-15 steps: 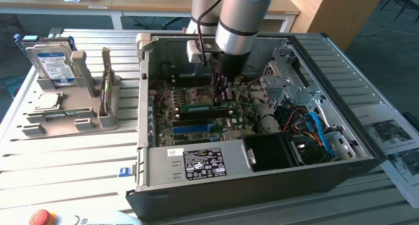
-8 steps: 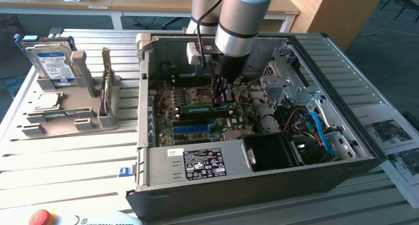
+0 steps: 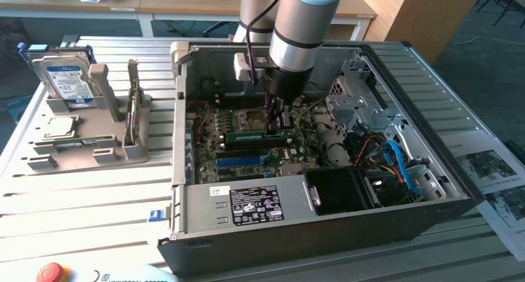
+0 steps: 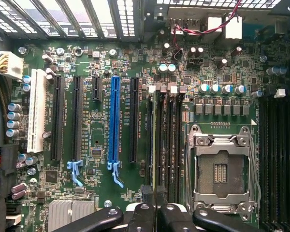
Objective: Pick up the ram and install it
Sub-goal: 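Insert the ram into the slot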
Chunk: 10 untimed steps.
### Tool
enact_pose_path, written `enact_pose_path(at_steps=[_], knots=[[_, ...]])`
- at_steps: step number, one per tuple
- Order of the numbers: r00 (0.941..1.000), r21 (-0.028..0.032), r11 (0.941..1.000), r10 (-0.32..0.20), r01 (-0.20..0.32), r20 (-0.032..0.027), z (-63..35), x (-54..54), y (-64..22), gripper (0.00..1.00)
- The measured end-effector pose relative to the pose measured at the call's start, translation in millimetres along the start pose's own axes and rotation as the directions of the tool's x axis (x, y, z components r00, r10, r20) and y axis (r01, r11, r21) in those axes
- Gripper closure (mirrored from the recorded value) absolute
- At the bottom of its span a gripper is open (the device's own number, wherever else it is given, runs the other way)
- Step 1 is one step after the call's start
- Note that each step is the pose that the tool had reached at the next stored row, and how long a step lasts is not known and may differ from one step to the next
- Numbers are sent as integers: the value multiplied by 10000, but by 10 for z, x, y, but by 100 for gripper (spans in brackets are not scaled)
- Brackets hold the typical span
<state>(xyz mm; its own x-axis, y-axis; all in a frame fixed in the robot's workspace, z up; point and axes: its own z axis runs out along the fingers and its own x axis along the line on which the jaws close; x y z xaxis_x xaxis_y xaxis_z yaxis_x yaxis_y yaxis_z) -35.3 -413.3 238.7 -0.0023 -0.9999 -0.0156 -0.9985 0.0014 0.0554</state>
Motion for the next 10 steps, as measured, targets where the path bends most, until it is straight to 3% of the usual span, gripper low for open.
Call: enact_pose_path(at_steps=[10], knots=[[10000,0,10000,7,-7,-1,30,1,-2,88]])
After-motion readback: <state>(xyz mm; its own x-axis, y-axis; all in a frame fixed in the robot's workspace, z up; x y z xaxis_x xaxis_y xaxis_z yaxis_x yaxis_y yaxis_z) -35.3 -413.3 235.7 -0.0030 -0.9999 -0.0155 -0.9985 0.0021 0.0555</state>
